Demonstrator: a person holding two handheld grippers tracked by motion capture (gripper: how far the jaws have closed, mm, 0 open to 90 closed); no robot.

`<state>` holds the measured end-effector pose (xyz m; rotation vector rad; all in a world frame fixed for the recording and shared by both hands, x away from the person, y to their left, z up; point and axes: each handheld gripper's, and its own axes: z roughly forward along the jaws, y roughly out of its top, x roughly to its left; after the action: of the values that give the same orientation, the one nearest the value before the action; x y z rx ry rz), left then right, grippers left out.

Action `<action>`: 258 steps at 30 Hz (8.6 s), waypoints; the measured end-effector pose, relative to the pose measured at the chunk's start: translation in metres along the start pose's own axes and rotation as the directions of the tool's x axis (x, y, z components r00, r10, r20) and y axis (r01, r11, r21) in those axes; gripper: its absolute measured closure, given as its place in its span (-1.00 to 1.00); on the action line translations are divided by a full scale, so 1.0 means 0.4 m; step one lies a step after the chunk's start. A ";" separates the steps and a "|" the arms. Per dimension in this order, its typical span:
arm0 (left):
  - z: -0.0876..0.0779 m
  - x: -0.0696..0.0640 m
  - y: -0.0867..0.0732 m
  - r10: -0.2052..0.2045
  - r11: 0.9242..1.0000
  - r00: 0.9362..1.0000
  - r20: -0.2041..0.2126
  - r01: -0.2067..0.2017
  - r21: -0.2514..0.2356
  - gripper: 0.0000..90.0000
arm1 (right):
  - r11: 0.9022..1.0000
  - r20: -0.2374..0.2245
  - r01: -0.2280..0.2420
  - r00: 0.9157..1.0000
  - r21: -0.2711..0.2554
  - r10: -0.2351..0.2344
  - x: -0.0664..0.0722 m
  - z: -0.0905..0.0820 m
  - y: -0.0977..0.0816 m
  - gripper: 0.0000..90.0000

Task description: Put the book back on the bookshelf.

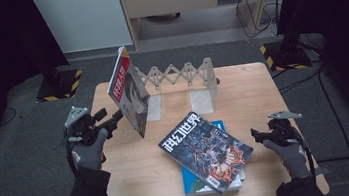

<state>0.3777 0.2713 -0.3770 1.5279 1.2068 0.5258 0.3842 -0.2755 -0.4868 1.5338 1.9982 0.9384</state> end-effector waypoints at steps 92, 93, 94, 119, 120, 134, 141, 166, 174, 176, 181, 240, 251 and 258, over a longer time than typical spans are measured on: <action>0.174 -0.157 -0.316 -0.056 0.886 0.951 0.305 -0.093 0.454 -0.04 | 0.998 -0.144 0.060 0.988 0.026 -0.055 0.155 -0.006 -0.031 -0.59; 0.174 -0.157 -0.316 -0.056 0.886 0.951 0.305 -0.093 0.454 -0.08 | 0.998 -0.142 0.062 0.988 0.025 -0.058 0.156 -0.006 -0.032 -0.58; 0.180 -0.160 -0.321 -0.068 0.884 0.948 0.311 -0.087 0.459 -0.14 | 0.998 -0.142 0.065 0.988 0.023 -0.062 0.156 -0.007 -0.032 -0.58; 0.224 -0.161 -0.340 -0.188 0.862 0.903 0.386 -0.037 0.506 -0.41 | 0.997 -0.148 0.071 0.987 0.023 -0.067 0.155 -0.006 -0.031 -0.58; 0.222 -0.161 -0.339 -0.191 0.860 0.904 0.382 -0.033 0.508 -0.41 | 0.997 -0.148 0.067 0.987 0.024 -0.062 0.156 -0.006 -0.031 -0.58; 0.169 -0.161 -0.294 -0.254 0.883 0.869 0.425 0.029 0.468 0.29 | 0.997 -0.140 0.070 0.988 0.025 -0.065 0.153 -0.006 -0.034 -0.53; 0.185 -0.174 -0.306 -0.271 0.867 0.861 0.430 0.025 0.497 0.08 | 0.997 -0.143 0.069 0.988 0.018 -0.065 0.154 -0.006 -0.034 -0.51; 0.164 -0.184 -0.250 -0.357 0.870 0.803 0.476 0.101 0.482 0.75 | 0.998 -0.149 0.059 0.987 0.027 -0.054 0.150 -0.005 -0.030 -0.55; 0.152 -0.190 -0.227 -0.363 0.879 0.795 0.487 0.118 0.462 0.81 | 1.000 -0.138 0.029 0.990 0.002 -0.029 0.132 -0.014 -0.025 -0.56; 0.150 -0.190 -0.223 -0.364 0.880 0.794 0.487 0.122 0.459 0.81 | 1.000 -0.137 0.021 0.990 0.001 -0.021 0.129 -0.016 -0.024 -0.56; 0.139 -0.186 -0.202 -0.357 0.890 0.796 0.489 0.132 0.436 0.82 | 1.000 -0.120 0.008 0.993 -0.002 -0.009 0.111 -0.017 -0.023 -0.56; -0.112 -0.059 0.260 -0.101 0.993 0.964 0.244 0.113 -0.036 0.82 | 0.989 0.051 0.070 0.996 0.130 -0.077 0.015 0.041 -0.054 -0.58; -0.130 -0.043 0.321 -0.077 0.992 0.987 0.143 0.090 -0.086 0.82 | 0.990 0.049 0.065 0.996 0.128 -0.071 0.016 0.042 -0.053 -0.58; -0.111 -0.033 0.324 -0.081 0.992 0.993 0.085 0.089 -0.092 0.82 | 0.990 0.047 0.065 0.996 0.127 -0.072 0.016 0.043 -0.052 -0.58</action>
<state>0.3897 0.2906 -0.2415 1.3975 1.1618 0.4546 0.3808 -0.2684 -0.5133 1.5284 2.0938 0.7508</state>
